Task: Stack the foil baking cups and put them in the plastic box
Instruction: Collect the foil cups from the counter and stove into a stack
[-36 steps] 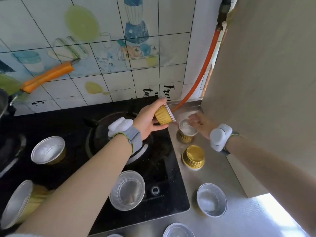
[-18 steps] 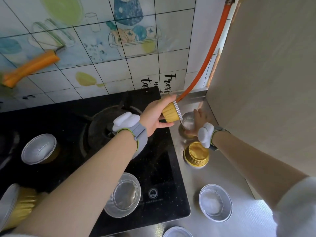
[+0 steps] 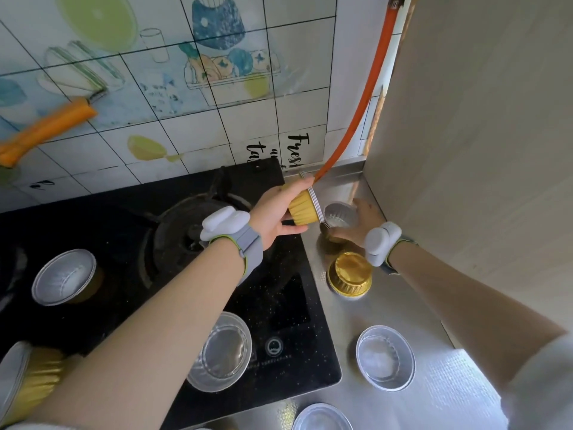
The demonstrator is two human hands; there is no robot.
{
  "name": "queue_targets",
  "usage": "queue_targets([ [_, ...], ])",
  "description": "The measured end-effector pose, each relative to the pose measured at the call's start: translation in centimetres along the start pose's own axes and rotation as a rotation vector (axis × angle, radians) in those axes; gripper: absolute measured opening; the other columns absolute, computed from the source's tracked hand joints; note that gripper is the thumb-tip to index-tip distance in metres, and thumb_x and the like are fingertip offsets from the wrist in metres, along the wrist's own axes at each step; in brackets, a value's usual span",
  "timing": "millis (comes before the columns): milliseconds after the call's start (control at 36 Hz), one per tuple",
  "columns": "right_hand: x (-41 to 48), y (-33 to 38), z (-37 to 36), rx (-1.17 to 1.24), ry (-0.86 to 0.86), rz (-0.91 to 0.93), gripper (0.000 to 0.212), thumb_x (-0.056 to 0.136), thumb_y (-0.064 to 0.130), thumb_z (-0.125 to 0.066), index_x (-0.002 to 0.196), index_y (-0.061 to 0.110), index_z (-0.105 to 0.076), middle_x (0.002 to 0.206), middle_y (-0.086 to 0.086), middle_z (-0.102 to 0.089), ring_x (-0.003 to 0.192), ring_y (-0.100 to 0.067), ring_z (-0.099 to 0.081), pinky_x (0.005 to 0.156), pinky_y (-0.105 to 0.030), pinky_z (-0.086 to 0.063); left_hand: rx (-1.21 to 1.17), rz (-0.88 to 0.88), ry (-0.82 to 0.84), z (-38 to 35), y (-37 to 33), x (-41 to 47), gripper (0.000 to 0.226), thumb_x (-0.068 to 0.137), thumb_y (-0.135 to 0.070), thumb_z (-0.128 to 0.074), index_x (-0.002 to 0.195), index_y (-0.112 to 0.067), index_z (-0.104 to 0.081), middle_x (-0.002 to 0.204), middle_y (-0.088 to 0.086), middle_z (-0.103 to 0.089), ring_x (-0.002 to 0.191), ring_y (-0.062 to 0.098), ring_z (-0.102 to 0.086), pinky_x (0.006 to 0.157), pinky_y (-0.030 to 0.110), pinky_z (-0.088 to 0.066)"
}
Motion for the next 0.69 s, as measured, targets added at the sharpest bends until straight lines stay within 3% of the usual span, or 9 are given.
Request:
queue_targets([
  [111, -0.4, 0.0, 0.8, 0.214, 0.058, 0.002, 0.097, 0.060, 0.060, -0.071, 0.139, 0.020, -0.031, 0.139, -0.005, -0.045, 0.127, -0.030, -0.046, 0.104, -0.037, -0.040, -0.007, -0.007, -0.002, 0.0, -0.3, -0.1, 0.035, 0.086, -0.042, -0.058, 0.113, -0.020, -0.054, 0.113, 0.007, -0.059, 0.109, 0.023, -0.058, 0.093, 0.043, -0.052],
  [167, -1.0, 0.3, 1.3, 0.327, 0.088, 0.000, 0.090, 0.073, 0.047, -0.070, 0.144, 0.017, -0.024, 0.143, -0.005, -0.042, 0.129, -0.028, -0.044, 0.096, -0.029, -0.038, -0.010, -0.015, 0.001, 0.1, -0.4, -0.3, 0.025, 0.087, -0.042, -0.057, 0.105, -0.024, -0.055, 0.110, 0.005, -0.060, 0.108, 0.022, -0.059, 0.093, 0.043, -0.051],
  [250, -1.9, 0.9, 2.4, 0.502, 0.098, 0.042, 0.081, 0.081, 0.038, -0.066, 0.145, 0.016, -0.022, 0.143, -0.005, -0.042, 0.127, -0.024, -0.045, 0.087, -0.024, -0.037, -0.012, -0.024, -0.010, 0.4, -0.5, -0.6, 0.034, 0.088, -0.042, -0.056, 0.114, -0.021, -0.051, 0.108, 0.004, -0.059, 0.105, 0.020, -0.058, 0.093, 0.042, -0.051],
  [417, -4.0, 3.1, 3.6, 0.762, 0.157, 0.117, 0.072, 0.083, 0.032, -0.062, 0.143, 0.015, -0.026, 0.144, -0.009, -0.043, 0.126, -0.023, -0.049, 0.092, -0.026, -0.045, -0.060, -0.025, -0.007, 0.3, -0.6, -1.2, 0.043, 0.088, -0.042, -0.055, 0.124, -0.020, -0.046, 0.112, 0.004, -0.056, 0.109, 0.022, -0.056, 0.089, 0.040, -0.052],
  [500, -5.0, 4.3, 3.4, 0.793, 0.218, 0.158, 0.068, 0.086, 0.029, -0.059, 0.143, 0.014, -0.026, 0.143, -0.009, -0.044, 0.126, -0.024, -0.049, 0.095, -0.027, -0.045, -0.088, -0.006, 0.010, 0.0, -0.3, -1.5, 0.050, 0.087, -0.043, -0.055, 0.131, -0.021, -0.044, 0.118, 0.005, -0.055, 0.115, 0.025, -0.054, 0.087, 0.040, -0.052],
  [639, -6.7, 6.5, 3.0, 0.695, 0.276, 0.272, 0.065, 0.088, 0.026, -0.057, 0.143, 0.013, -0.025, 0.140, -0.007, -0.043, 0.117, -0.016, -0.047, 0.097, -0.028, -0.042, -0.087, 0.001, 0.078, -0.8, 0.2, -2.1, 0.030, 0.089, -0.044, -0.052, 0.114, -0.027, -0.052, 0.114, 0.002, -0.058, 0.112, 0.023, -0.056, 0.093, 0.043, -0.049],
  [694, -7.2, 6.9, 2.9, 0.658, 0.276, 0.291, 0.065, 0.087, 0.029, -0.057, 0.143, 0.015, -0.026, 0.142, -0.005, -0.041, 0.121, -0.016, -0.045, 0.098, -0.028, -0.042, -0.097, 0.012, 0.086, -1.1, 0.4, -2.2, 0.034, 0.088, -0.046, -0.052, 0.117, -0.027, -0.051, 0.119, 0.004, -0.057, 0.115, 0.024, -0.055, 0.092, 0.043, -0.050],
])
Point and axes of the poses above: each hand's wrist, its own x-axis towards the middle knuckle, its own z-axis out of the back of the hand, y = z × x, the point moved 9 cm from there along x, towards the middle knuckle
